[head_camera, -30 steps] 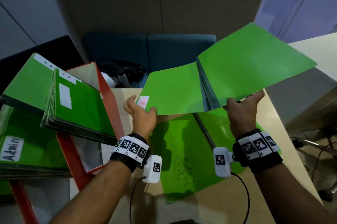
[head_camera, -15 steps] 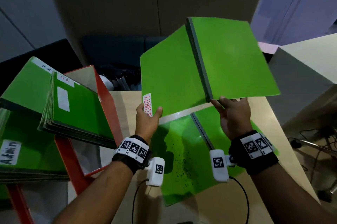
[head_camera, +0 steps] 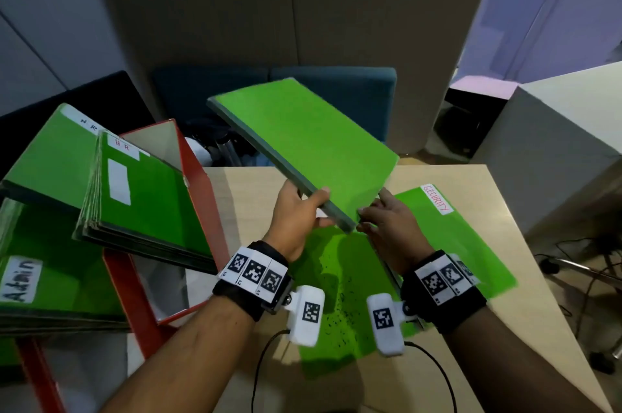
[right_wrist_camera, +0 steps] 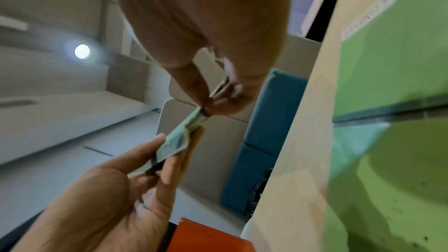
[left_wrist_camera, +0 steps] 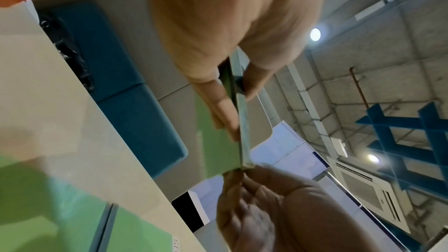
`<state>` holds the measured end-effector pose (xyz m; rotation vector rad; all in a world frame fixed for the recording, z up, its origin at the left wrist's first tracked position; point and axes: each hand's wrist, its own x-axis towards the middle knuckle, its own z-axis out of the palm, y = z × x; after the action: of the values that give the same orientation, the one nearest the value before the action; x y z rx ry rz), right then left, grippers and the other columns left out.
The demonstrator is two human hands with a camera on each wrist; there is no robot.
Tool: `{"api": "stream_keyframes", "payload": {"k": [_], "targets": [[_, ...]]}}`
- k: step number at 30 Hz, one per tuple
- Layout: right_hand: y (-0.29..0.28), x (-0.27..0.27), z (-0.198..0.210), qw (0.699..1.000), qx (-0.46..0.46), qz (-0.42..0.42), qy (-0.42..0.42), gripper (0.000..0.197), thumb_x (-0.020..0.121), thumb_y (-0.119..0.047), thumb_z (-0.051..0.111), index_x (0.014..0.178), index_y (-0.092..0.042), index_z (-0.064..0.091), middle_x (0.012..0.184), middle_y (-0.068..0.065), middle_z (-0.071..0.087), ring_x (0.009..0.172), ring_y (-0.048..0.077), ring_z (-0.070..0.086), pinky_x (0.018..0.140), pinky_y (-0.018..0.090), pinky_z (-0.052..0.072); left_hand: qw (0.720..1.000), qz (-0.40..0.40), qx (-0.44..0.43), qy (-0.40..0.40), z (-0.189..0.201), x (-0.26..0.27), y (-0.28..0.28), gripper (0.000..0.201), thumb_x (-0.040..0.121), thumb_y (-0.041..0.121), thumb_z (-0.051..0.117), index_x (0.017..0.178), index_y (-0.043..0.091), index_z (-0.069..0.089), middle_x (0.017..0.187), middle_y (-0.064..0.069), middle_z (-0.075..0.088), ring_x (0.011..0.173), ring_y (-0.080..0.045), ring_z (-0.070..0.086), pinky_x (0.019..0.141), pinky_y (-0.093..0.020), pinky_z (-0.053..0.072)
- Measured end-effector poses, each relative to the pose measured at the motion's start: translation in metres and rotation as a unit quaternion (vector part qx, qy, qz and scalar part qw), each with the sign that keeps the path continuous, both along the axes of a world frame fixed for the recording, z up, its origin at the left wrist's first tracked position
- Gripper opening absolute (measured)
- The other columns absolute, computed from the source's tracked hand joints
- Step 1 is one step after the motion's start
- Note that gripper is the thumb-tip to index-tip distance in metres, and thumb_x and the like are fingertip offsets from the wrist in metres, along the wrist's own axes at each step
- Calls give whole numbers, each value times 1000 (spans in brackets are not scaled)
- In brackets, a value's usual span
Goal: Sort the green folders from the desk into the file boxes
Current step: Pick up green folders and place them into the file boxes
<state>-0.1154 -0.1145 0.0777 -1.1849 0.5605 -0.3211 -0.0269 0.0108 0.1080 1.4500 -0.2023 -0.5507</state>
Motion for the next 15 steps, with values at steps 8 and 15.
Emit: {"api": "stream_keyframes", "payload": {"k": [8,15], "targets": [[-6,0,3,997,-13,-32,63,50,96,-29,54,143,-15,41,135,11,53,110,22,59,80,34,51,977,66,94,-180,-18,8,14,19,92,12,62,80,22,52,80,-8,57,82,-37,60,74,-50,57],[-38,-13,79,983,131,-31,-125,87,82,-79,16,138,-20,47,135,9,55,114,32,60,84,62,49,940,19,159,-302,-46,14,39,55,82,-22,45,114,14,71,110,6,70,100,8,60,92,-9,44]]}}
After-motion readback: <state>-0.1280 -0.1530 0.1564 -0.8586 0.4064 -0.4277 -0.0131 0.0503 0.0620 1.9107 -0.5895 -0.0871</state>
